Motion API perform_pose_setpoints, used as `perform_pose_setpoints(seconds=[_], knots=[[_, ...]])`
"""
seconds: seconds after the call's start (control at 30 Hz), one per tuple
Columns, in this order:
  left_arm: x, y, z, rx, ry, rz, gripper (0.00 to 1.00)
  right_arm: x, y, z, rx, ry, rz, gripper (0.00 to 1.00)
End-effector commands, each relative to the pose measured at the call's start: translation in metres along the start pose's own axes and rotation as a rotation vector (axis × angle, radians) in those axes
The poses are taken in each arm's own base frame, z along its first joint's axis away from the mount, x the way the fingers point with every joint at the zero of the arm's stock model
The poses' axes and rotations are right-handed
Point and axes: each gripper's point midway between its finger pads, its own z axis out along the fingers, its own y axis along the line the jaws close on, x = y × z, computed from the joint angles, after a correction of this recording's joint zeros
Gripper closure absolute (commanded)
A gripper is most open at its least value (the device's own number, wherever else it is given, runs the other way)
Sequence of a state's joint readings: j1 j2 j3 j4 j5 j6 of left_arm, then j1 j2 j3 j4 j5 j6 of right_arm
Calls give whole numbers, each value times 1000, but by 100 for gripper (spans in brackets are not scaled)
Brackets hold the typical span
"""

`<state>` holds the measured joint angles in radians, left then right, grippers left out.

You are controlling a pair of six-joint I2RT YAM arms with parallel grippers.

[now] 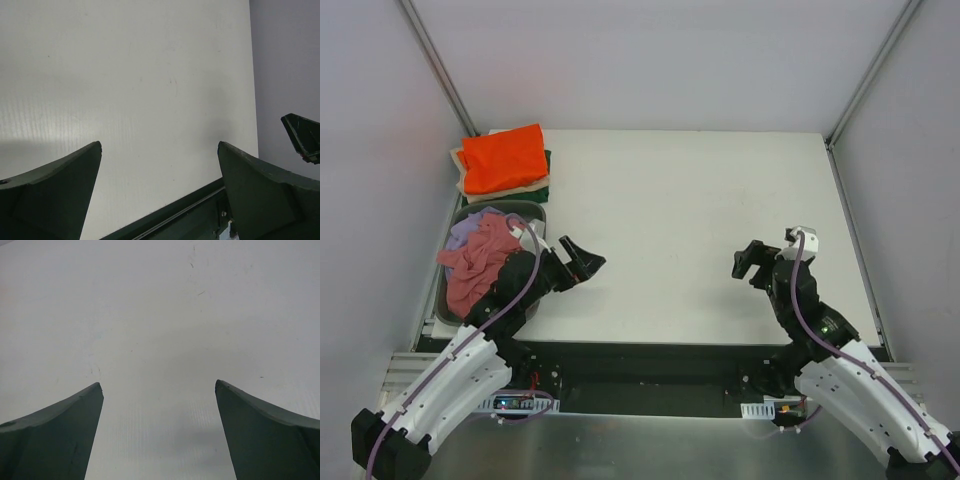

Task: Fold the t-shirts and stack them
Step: Grab crumpled tshirt from bin with the left arm

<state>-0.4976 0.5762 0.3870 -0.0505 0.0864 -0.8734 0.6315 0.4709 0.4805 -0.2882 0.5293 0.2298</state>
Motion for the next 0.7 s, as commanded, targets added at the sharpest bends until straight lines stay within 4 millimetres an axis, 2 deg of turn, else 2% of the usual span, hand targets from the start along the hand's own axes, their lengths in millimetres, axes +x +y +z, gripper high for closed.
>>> perform_pose_setpoints(seconds=[0.0,0.13,0.37,0.43,0.53,0.67], knots=[[-15,3,-6,-55,-52,53,1,-10,-4,1,45,-19,14,4],[-27,10,-12,-124,-92,87,1,-8,-3,2,42,-8,7,4],[-73,67,-38,-539,-295,104,1,-10,0,-2,26,9,-10,4],[-80,77,-43,-624,-301,109,1,-10,2,-2,18,18,-33,4],[-85,86,-37,-687,-265,105,1,-3,-2,-3,26,53,-82,4],[-93,116,-37,-780,-235,-17,2,11,-8,-2,32,108,-160,4]])
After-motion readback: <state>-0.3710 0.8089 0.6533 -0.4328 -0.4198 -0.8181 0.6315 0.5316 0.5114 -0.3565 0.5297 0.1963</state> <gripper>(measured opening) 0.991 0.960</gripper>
